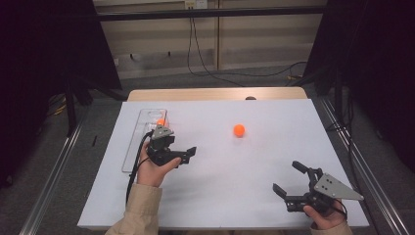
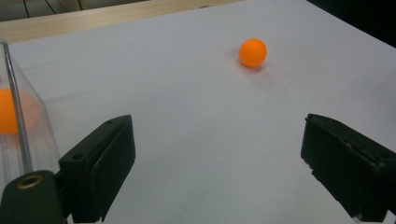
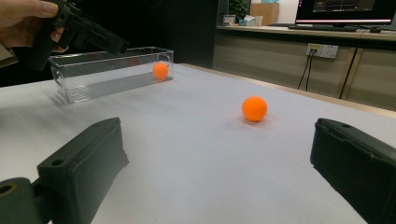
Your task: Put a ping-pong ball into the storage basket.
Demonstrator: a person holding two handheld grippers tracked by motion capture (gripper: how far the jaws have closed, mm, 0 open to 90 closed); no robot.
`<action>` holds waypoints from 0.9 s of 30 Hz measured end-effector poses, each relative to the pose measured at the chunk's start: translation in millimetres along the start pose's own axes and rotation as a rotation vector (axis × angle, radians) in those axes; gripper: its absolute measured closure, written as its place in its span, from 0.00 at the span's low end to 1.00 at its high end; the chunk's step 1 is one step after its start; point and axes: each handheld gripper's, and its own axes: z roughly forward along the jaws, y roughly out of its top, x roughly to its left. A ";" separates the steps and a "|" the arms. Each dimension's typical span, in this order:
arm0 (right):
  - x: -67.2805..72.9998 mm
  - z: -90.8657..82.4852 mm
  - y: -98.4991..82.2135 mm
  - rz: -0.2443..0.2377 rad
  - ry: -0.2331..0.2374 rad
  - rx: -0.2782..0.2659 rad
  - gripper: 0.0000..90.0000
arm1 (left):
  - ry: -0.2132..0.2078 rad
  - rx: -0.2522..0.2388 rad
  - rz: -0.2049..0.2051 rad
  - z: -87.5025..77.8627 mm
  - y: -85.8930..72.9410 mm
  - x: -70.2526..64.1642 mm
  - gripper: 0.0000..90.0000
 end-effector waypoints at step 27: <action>0.4 3.0 0.0 -0.003 0.004 0.003 0.03 | -0.011 0.002 0.021 19.2 1.9 -16.3 0.10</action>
